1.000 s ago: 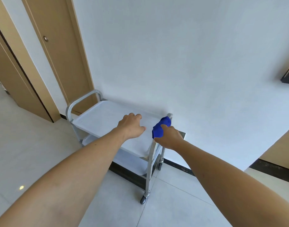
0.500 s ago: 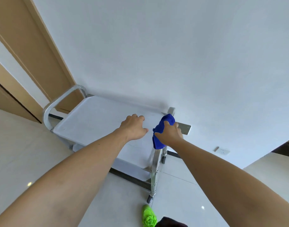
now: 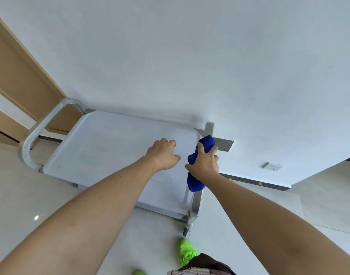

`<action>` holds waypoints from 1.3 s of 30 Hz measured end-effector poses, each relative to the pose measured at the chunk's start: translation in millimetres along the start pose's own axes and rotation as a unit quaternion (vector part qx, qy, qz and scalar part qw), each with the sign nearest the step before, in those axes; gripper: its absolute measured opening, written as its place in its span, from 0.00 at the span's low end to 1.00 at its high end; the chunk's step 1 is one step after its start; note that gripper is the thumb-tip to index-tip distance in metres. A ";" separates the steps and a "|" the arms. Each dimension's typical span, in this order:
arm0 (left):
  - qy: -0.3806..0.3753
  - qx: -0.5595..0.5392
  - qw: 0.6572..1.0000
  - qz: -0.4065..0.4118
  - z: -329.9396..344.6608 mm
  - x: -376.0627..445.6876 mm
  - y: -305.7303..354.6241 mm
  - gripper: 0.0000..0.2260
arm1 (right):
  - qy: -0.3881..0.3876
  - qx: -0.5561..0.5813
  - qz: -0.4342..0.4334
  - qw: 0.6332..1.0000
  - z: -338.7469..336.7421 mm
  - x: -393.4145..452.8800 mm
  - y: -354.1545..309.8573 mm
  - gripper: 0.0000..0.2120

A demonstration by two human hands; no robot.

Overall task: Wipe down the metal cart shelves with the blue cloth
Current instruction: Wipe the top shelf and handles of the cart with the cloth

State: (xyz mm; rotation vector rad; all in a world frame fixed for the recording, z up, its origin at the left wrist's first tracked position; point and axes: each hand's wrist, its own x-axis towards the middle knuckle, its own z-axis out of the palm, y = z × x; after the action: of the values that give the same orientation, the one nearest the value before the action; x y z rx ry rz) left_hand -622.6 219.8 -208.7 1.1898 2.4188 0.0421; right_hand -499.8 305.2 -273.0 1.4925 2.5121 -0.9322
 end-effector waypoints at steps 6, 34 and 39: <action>-0.020 -0.002 0.999 0.034 -2.2 23.6 -20.4 0.26 | 0.029 -0.067 0.033 0.997 -0.8 5.9 -2.4 0.26; -0.071 0.031 0.981 0.177 -27.3 43.5 -188.6 0.24 | 0.100 -0.103 0.095 0.985 129.8 -77.0 -122.5 0.16; -0.073 0.041 0.981 0.173 -12.8 58.4 -190.0 0.23 | 0.133 -0.139 0.094 0.977 142.3 -68.5 -108.5 0.22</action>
State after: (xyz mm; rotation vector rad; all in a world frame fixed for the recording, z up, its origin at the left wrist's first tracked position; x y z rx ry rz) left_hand -800.6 146.7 -260.2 1.5799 2.0819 -0.0377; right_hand -586.1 139.2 -314.2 1.8169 2.4787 -0.3565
